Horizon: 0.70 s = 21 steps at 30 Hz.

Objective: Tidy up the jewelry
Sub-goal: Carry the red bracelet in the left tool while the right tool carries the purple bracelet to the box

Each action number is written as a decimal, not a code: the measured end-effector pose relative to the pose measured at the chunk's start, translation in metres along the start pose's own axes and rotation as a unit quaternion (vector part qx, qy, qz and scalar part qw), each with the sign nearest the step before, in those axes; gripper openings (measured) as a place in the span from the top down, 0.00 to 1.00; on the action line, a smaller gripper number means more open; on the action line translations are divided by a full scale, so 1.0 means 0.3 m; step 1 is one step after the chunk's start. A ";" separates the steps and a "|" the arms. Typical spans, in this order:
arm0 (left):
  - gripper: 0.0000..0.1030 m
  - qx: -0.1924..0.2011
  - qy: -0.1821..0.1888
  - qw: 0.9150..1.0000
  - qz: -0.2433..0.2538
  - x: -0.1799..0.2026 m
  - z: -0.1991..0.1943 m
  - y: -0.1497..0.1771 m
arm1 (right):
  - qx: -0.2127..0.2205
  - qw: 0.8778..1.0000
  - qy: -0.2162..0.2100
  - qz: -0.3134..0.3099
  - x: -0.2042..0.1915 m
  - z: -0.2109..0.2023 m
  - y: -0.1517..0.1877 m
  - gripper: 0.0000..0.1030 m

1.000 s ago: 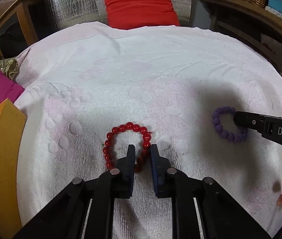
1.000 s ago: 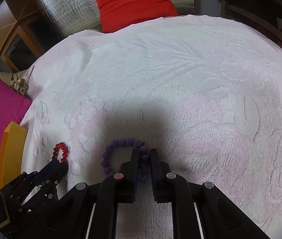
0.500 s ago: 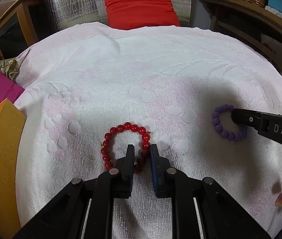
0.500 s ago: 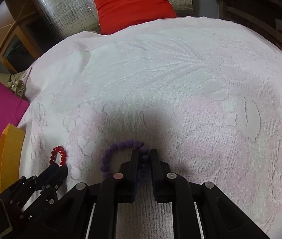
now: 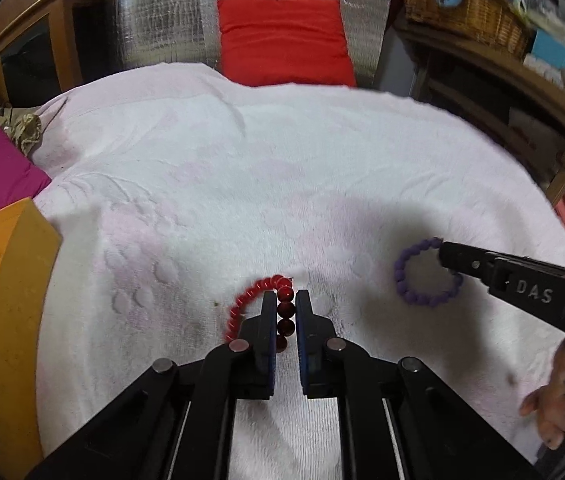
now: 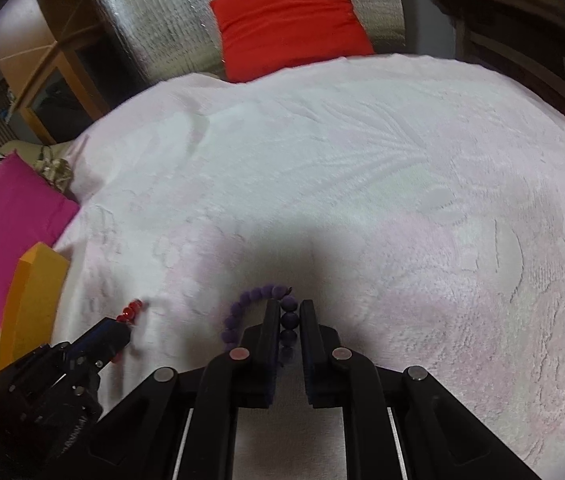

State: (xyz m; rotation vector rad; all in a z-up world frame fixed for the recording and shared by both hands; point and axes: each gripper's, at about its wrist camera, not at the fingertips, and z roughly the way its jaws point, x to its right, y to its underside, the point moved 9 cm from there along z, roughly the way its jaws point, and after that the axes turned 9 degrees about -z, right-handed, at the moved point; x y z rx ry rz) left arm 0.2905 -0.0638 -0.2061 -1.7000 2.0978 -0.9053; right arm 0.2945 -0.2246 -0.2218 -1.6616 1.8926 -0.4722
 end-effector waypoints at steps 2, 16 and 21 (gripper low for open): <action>0.91 0.012 0.005 1.000 -0.004 -0.011 -0.046 -0.006 | 0.012 1.000 -0.010 -0.004 -0.025 -0.022 -0.011 0.89; 0.91 0.077 -0.008 0.996 -0.053 -0.183 -0.331 0.008 | 0.087 0.990 -0.097 -0.047 -0.296 -0.166 -0.024 0.89; 0.91 0.100 -0.045 0.991 -0.078 -0.294 -0.430 0.032 | 0.106 0.984 -0.127 -0.072 -0.423 -0.215 -0.007 0.89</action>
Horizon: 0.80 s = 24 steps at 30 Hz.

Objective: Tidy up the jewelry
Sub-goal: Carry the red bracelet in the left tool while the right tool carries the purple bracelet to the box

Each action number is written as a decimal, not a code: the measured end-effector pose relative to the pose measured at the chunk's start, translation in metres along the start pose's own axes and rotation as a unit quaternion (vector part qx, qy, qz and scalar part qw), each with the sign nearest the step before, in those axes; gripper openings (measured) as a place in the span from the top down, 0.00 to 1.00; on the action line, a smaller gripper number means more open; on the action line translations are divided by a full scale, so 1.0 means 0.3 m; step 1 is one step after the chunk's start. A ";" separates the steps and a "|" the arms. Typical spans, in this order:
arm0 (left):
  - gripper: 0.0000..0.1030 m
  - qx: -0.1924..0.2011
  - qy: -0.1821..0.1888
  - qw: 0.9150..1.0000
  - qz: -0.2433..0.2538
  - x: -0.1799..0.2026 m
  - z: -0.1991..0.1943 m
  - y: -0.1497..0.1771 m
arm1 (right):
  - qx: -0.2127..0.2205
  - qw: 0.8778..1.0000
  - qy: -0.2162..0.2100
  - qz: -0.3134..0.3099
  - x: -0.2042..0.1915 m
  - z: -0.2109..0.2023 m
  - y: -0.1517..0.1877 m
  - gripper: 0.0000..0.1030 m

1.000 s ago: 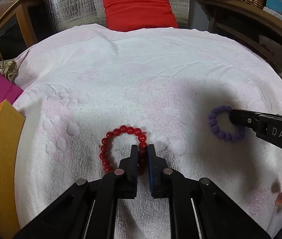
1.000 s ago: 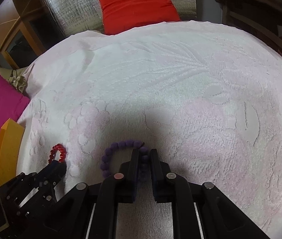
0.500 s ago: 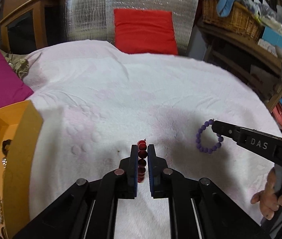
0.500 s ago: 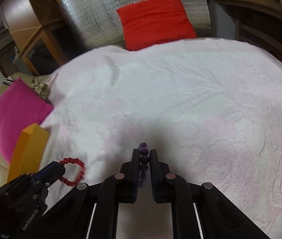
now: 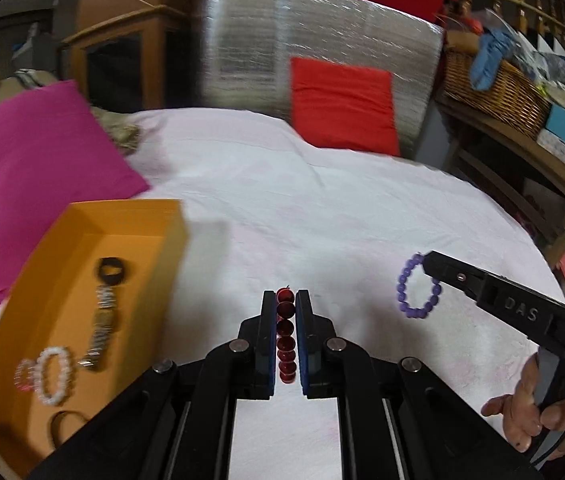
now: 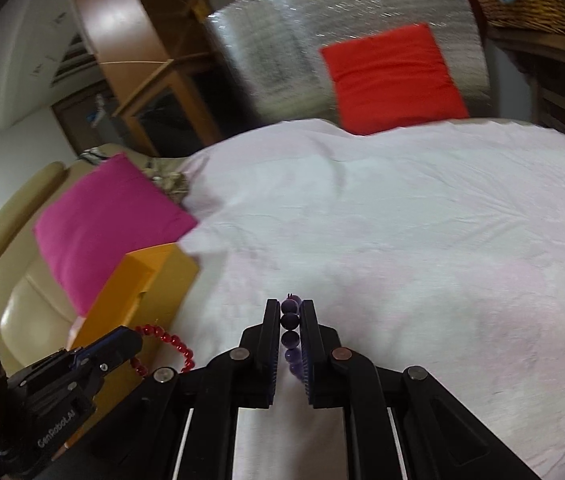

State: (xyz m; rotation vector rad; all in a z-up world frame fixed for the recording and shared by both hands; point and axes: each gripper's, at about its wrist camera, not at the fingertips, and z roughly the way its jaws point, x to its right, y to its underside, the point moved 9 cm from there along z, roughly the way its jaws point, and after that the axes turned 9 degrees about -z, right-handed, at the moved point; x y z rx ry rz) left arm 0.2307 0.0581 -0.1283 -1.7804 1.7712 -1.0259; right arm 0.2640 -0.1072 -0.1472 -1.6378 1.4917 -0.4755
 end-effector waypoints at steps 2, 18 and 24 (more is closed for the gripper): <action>0.91 0.012 -0.012 1.000 -0.010 -0.054 -0.037 -0.018 | 0.000 1.000 -0.010 -0.009 -0.049 0.004 -0.003 0.89; 0.91 0.060 -0.117 0.986 -0.102 -0.548 -0.179 -0.102 | -0.025 0.991 -0.092 -0.091 -0.606 0.135 -0.067 0.89; 0.91 0.048 -0.165 0.976 -0.132 -0.702 -0.162 -0.081 | -0.043 0.988 -0.117 -0.095 -0.758 0.216 -0.070 0.89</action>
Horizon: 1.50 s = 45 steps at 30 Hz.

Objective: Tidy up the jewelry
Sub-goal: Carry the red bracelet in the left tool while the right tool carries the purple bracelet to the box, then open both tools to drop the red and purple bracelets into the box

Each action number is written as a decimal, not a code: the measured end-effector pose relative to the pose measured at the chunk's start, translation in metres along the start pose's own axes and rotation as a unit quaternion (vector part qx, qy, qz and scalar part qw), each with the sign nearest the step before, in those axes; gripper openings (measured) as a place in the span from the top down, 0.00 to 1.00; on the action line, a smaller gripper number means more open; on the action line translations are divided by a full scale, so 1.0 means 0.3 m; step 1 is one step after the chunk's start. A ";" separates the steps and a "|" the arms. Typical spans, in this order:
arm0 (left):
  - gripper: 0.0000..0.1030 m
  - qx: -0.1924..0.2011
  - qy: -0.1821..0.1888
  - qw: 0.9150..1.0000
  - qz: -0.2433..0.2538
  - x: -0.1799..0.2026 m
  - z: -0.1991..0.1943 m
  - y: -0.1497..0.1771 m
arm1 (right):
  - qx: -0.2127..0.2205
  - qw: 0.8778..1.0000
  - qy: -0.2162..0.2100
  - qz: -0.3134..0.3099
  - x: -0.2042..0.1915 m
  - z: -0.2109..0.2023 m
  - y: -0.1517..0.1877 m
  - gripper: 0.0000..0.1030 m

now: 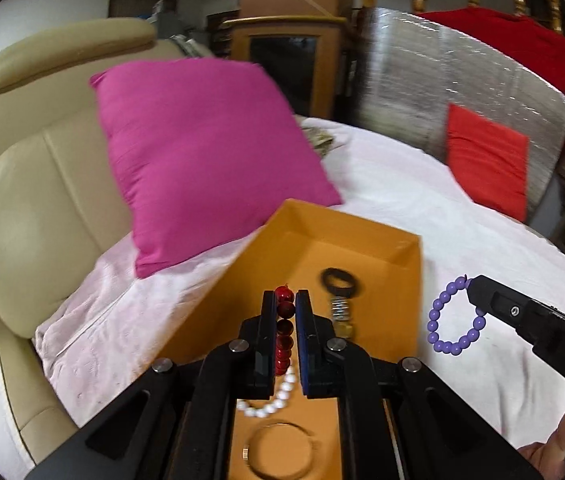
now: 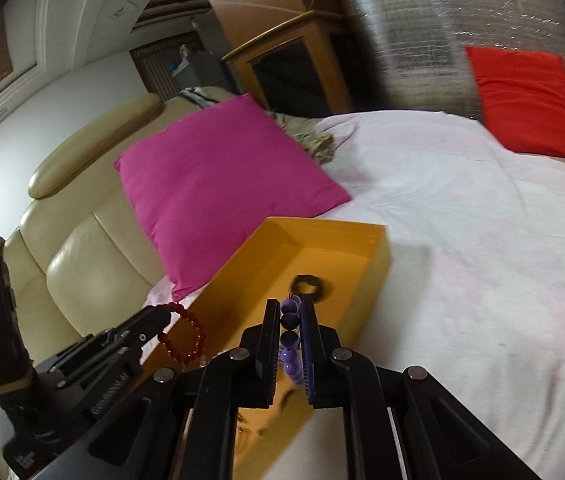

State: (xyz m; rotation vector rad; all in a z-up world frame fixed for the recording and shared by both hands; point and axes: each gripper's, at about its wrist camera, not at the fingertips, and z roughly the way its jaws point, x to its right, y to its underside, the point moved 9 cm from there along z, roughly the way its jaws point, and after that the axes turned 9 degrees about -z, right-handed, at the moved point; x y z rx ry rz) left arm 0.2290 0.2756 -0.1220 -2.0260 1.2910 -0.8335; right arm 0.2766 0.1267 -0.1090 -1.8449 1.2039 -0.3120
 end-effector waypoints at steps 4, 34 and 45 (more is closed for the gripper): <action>0.91 -0.005 -0.029 1.000 -0.004 -0.057 0.034 0.003 | -0.015 1.000 -0.015 0.007 -0.036 0.070 -0.012 0.89; 0.87 -0.074 -0.067 0.995 0.012 -0.096 0.298 0.041 | -0.084 0.995 0.044 0.034 0.120 0.232 0.098 0.89; 0.29 0.016 -0.078 0.996 0.038 -0.063 0.056 0.000 | -0.066 0.995 0.014 0.073 0.131 0.069 0.111 0.52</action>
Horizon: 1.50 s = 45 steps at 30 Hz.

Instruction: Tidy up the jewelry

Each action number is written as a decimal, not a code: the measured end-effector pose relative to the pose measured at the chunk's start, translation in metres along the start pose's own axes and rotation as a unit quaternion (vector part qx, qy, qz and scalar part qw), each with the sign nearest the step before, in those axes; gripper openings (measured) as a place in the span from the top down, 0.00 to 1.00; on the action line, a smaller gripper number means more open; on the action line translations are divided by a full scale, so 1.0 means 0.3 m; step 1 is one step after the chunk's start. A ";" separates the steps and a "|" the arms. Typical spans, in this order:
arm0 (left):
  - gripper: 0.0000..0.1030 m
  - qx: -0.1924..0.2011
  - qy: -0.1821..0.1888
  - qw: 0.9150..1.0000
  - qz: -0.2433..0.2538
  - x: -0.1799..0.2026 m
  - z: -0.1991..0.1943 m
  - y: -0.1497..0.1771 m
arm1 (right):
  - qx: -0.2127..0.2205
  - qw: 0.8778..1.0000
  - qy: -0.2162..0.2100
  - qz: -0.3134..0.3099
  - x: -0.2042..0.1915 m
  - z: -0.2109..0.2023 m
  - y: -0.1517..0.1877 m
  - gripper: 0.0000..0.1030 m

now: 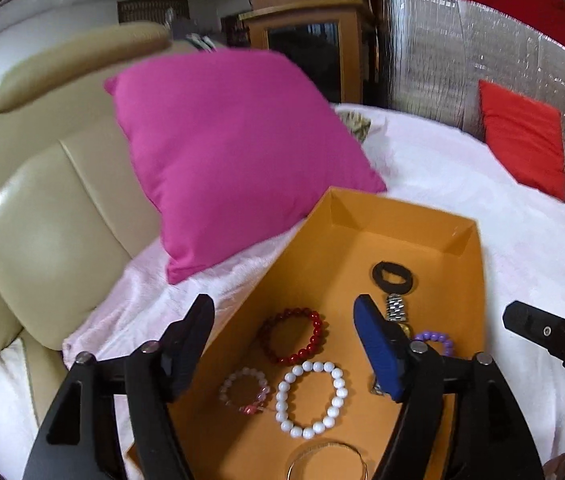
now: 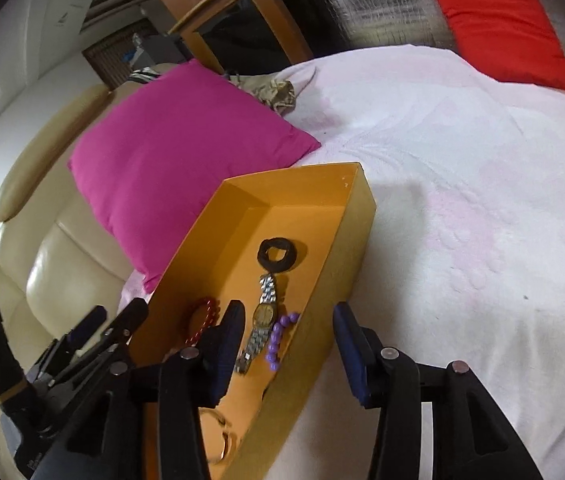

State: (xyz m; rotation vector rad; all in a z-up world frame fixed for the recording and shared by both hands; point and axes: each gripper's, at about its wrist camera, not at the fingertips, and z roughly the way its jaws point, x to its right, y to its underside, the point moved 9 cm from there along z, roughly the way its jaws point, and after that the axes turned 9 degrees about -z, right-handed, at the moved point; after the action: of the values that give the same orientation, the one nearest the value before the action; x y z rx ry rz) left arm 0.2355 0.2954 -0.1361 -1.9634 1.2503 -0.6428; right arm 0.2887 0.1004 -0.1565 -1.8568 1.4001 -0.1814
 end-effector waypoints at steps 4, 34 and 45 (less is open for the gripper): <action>0.21 0.032 -0.025 0.999 0.033 -0.001 -0.136 -0.004 | 0.013 1.000 0.000 -0.019 -0.015 -0.111 0.022 0.51; 0.10 0.104 -0.014 0.994 0.001 -0.112 -0.859 0.004 | 0.096 0.984 -0.022 -0.151 -0.355 -0.806 0.260 0.38; 0.10 0.110 -0.035 0.993 -0.018 -0.178 -0.862 0.008 | 0.100 0.982 -0.011 -0.162 -0.403 -0.788 0.259 0.38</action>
State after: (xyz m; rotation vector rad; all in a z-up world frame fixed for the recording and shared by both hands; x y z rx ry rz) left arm 0.0256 0.2661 0.0214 -1.8140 1.0559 -0.6927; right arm 0.0569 0.0809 -0.0069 -1.8988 1.0157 -0.4481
